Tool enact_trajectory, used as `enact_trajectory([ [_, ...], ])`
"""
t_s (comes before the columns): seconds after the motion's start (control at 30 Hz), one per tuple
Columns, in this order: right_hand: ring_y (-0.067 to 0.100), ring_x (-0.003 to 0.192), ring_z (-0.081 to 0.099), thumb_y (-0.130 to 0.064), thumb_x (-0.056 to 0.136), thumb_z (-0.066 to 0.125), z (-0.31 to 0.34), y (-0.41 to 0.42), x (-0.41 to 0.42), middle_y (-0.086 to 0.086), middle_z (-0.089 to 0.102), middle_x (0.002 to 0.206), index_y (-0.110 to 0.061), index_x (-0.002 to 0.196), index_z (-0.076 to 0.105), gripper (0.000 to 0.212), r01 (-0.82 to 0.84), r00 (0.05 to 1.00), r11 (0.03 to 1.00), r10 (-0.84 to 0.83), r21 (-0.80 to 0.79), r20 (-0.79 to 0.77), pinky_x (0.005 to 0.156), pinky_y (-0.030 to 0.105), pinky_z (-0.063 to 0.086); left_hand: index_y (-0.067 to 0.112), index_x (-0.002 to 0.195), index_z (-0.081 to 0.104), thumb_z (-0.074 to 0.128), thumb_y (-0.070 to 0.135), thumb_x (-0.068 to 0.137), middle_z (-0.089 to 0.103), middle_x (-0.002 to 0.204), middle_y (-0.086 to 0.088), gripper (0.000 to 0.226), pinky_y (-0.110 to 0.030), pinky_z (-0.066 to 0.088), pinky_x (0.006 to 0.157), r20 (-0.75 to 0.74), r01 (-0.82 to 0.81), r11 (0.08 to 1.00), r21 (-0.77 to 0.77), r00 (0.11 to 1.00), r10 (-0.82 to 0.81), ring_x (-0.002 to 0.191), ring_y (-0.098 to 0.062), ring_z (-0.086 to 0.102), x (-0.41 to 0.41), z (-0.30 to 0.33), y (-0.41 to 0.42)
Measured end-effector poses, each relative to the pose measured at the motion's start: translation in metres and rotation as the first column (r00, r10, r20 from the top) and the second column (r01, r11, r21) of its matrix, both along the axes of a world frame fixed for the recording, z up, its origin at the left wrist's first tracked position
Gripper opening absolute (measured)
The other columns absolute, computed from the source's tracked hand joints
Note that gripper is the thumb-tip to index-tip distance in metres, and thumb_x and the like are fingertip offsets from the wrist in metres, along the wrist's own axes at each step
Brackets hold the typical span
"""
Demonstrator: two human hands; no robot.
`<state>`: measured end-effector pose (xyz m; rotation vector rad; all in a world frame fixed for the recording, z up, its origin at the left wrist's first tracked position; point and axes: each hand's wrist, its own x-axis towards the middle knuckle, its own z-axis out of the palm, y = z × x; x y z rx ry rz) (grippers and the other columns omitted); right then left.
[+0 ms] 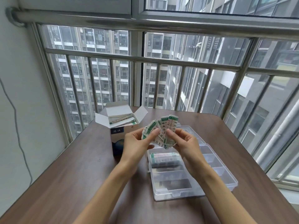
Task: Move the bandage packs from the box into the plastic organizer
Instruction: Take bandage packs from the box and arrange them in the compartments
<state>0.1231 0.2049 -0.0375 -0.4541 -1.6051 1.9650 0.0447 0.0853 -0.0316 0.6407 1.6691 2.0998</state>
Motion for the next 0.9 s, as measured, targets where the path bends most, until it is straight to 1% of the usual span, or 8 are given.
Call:
enact_trajectory([
  [0.1,0.018,0.09,0.069,-0.021,0.077,0.068,0.0,0.001,0.001,0.006,0.074,0.093,-0.012,0.096,0.071,0.021,-0.003,1.0,0.999,0.002,-0.037,-0.031,0.079,0.027,0.053,0.018,0.091,0.073,0.068,0.02,0.084,0.075,0.081,-0.002,0.008,-0.014,0.051,0.06,0.011,0.061,0.998,-0.003,0.998,-0.061,0.072,-0.005,0.069,0.004,-0.001,-0.005],
  [0.23,0.017,0.09,0.068,-0.017,0.085,0.063,-0.003,0.003,0.0,0.003,0.073,0.092,-0.015,0.097,0.068,0.013,0.053,0.997,0.996,-0.058,-0.074,-0.058,0.077,0.024,0.054,0.024,0.085,0.072,0.068,0.017,0.085,0.075,0.079,0.001,0.008,-0.015,0.051,0.055,-0.037,-0.146,0.989,0.039,0.988,0.147,0.069,-0.003,0.067,-0.004,-0.007,-0.015],
  [0.4,0.019,0.095,0.068,-0.014,0.089,0.061,-0.006,0.002,-0.007,0.001,0.072,0.098,-0.022,0.096,0.065,0.011,0.128,0.992,0.988,-0.128,0.089,-0.003,0.087,0.031,0.053,0.024,0.083,0.072,0.068,0.016,0.086,0.075,0.078,0.002,0.01,-0.02,0.056,0.057,-0.072,-0.27,0.959,0.084,0.958,0.276,0.072,-0.008,0.068,-0.013,-0.013,-0.02],
  [0.57,0.018,0.096,0.067,-0.01,0.091,0.059,-0.002,0.005,-0.012,0.001,0.068,0.106,-0.019,0.114,0.056,0.024,0.126,0.987,0.967,-0.146,0.223,0.073,0.079,0.023,0.053,0.025,0.083,0.072,0.068,0.017,0.087,0.075,0.078,0.002,0.01,-0.024,0.057,0.057,-0.078,-0.341,0.934,0.106,0.934,0.35,0.071,-0.01,0.068,-0.012,-0.017,-0.019],
  [0.63,0.016,0.093,0.064,-0.005,0.092,0.055,0.005,0.009,-0.008,-0.001,0.065,0.104,-0.016,0.121,0.055,0.03,0.028,0.976,0.889,-0.123,0.457,0.181,0.073,0.019,0.051,0.023,0.081,0.072,0.068,0.017,0.087,0.075,0.077,0.002,0.009,-0.022,0.055,0.056,-0.061,-0.356,0.927,0.121,0.929,0.365,0.071,-0.012,0.067,-0.013,-0.018,-0.019],
  [0.73,0.016,0.095,0.06,0.001,0.089,0.052,0.015,0.015,-0.002,-0.001,0.065,0.103,-0.013,0.113,0.062,0.029,-0.224,0.915,0.602,-0.141,0.767,0.378,0.079,0.022,0.049,0.022,0.081,0.072,0.068,0.017,0.087,0.074,0.075,0.003,0.009,-0.019,0.054,0.055,-0.034,-0.369,0.919,0.139,0.926,0.377,0.07,-0.01,0.067,-0.014,-0.018,-0.019],
  [0.83,0.022,0.105,0.059,0.004,0.09,0.044,0.015,0.011,-0.002,0.006,0.064,0.116,-0.012,0.116,0.061,0.035,-0.489,0.802,0.421,-0.129,0.764,0.584,0.084,0.027,0.049,0.021,0.081,0.072,0.068,0.016,0.087,0.074,0.075,0.005,0.009,-0.017,0.051,0.053,-0.028,-0.368,0.916,0.158,0.926,0.376,0.068,-0.007,0.068,-0.013,-0.017,-0.02],
  [0.9,0.024,0.113,0.057,0.004,0.092,0.039,0.015,0.01,-0.003,0.008,0.06,0.125,-0.01,0.123,0.058,0.04,-0.577,0.749,0.359,-0.124,0.734,0.65,0.095,0.03,0.047,0.021,0.081,0.072,0.067,0.015,0.087,0.074,0.075,0.005,0.01,-0.016,0.051,0.053,-0.019,-0.359,0.918,0.168,0.93,0.367,0.067,-0.006,0.068,-0.012,-0.016,-0.02],
])
